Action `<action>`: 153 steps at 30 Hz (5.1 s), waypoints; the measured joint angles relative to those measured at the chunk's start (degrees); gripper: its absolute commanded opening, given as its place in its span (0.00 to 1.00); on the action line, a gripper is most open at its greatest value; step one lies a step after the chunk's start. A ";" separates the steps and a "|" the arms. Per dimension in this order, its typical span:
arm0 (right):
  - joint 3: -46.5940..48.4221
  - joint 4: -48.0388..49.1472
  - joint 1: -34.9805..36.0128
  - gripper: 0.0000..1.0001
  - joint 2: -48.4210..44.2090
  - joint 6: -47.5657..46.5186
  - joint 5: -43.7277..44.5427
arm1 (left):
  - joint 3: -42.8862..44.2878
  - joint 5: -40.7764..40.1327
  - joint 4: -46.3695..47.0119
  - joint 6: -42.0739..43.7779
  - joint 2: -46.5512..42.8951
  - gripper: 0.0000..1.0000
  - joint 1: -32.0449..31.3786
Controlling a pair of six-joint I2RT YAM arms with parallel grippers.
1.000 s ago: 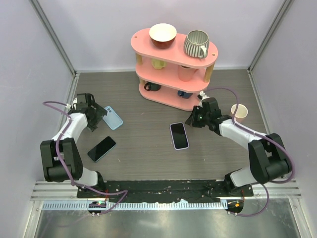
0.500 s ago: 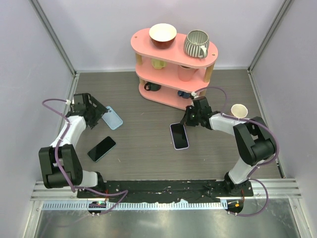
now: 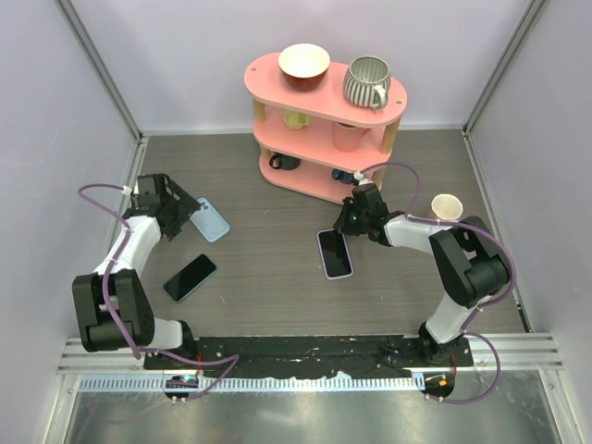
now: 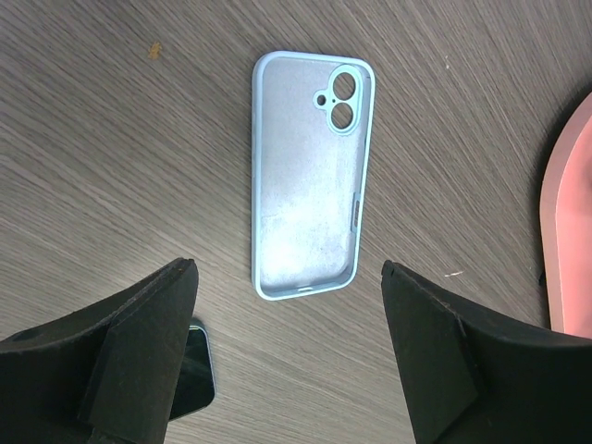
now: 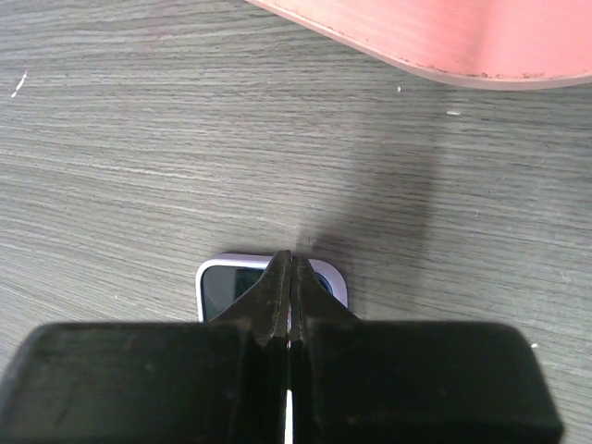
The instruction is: Put the phone into the phone case
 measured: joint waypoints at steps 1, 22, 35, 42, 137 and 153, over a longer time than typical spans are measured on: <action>-0.39 0.74 0.11 0.01 -0.02 0.35 0.35 | 0.00 -0.31 0.00 0.00 -0.04 0.85 0.00; -5.77 -4.02 -0.17 0.16 -8.39 2.29 1.03 | -0.24 3.21 0.31 2.54 -0.68 0.75 -2.12; 2.64 -12.35 -8.09 0.06 -5.42 -2.54 -10.88 | 2.43 9.94 11.72 0.94 5.03 0.25 -35.01; 3.87 -14.45 -7.87 0.01 -1.57 -4.42 -19.61 | 5.38 12.50 16.74 -1.64 14.19 0.13 -38.07; 0.74 -12.79 15.45 0.73 -27.89 -12.33 -10.16 | 8.68 0.59 -9.73 11.61 11.76 0.00 -10.75; 0.66 -12.63 15.45 0.73 -27.78 -12.74 -9.53 | -5.44 5.99 -7.10 -0.61 -1.51 0.00 -20.26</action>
